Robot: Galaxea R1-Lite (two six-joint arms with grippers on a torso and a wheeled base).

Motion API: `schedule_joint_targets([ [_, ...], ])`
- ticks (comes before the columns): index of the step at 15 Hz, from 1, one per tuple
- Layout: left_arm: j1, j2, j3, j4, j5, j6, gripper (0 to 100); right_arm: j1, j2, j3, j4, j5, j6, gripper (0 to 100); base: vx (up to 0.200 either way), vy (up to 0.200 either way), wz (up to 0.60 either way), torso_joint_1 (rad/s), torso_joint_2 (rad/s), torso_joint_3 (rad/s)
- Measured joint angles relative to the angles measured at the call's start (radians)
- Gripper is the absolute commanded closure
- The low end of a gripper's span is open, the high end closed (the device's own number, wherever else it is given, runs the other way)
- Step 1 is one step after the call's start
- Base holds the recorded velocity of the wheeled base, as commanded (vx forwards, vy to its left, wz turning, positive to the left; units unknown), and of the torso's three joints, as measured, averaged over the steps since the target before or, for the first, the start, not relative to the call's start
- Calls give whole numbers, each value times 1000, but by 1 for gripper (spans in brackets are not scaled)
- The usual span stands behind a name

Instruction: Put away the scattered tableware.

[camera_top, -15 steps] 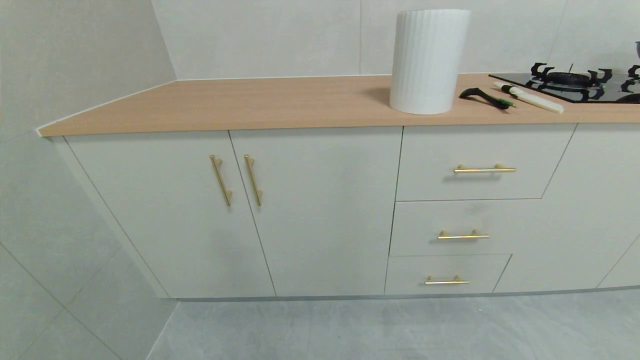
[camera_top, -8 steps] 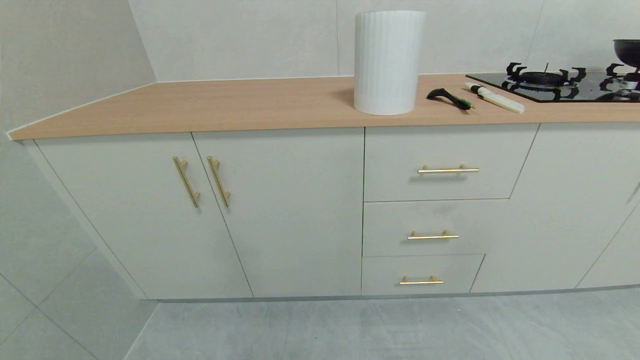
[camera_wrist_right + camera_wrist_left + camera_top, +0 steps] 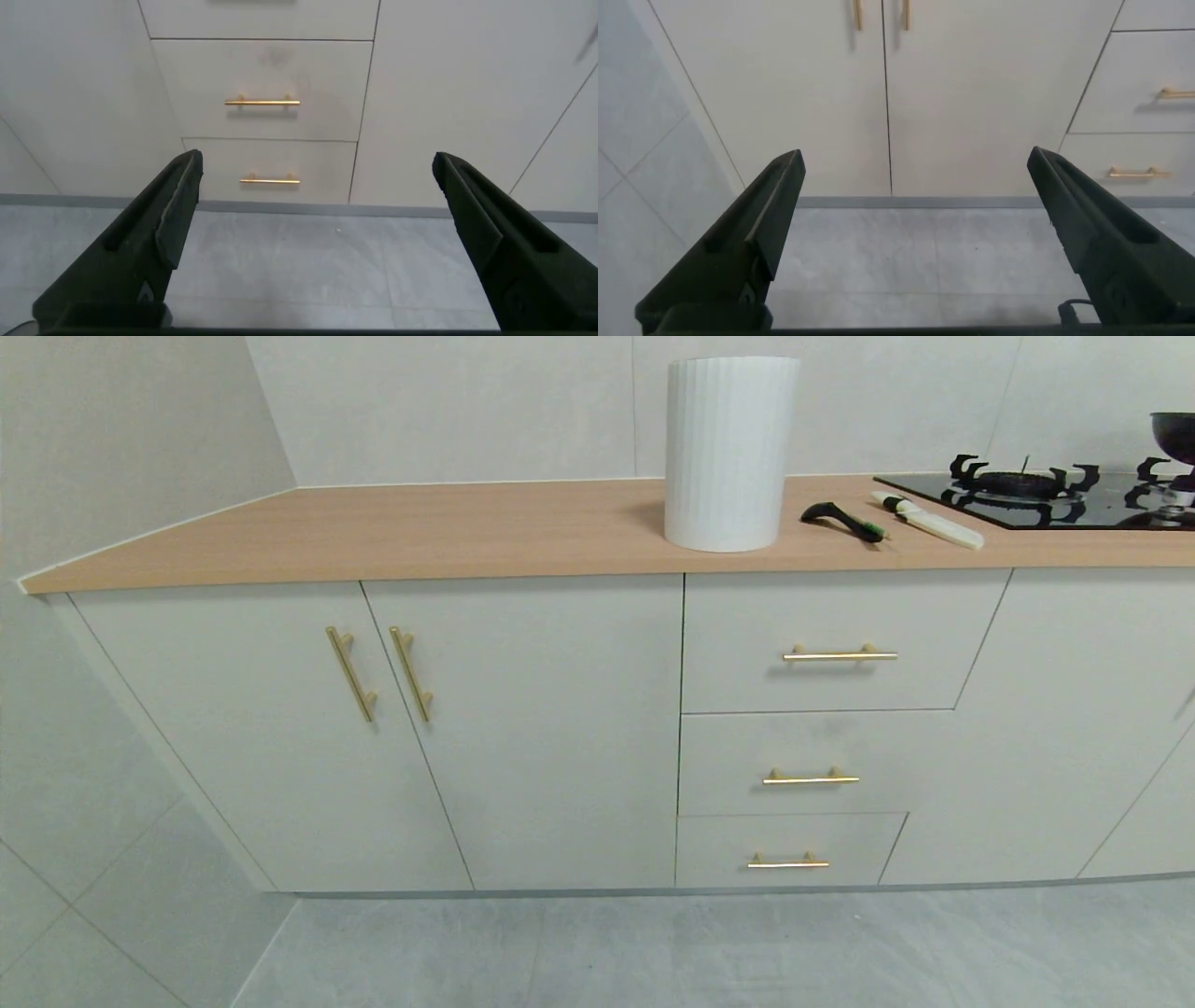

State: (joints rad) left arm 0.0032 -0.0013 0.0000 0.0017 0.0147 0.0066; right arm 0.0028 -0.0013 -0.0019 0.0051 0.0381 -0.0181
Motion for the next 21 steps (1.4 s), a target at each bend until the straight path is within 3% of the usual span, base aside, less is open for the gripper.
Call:
schedule_joint_targets([
  [5, -1, 0, 0, 0, 0, 2, 0, 0, 0, 0, 0, 0, 0, 0, 200, 0, 0, 2, 2, -1],
  [21, 0, 0, 0, -2, 2, -4, 0, 0, 0, 0, -1, 0, 0, 0, 0, 0, 0, 0, 0, 0],
])
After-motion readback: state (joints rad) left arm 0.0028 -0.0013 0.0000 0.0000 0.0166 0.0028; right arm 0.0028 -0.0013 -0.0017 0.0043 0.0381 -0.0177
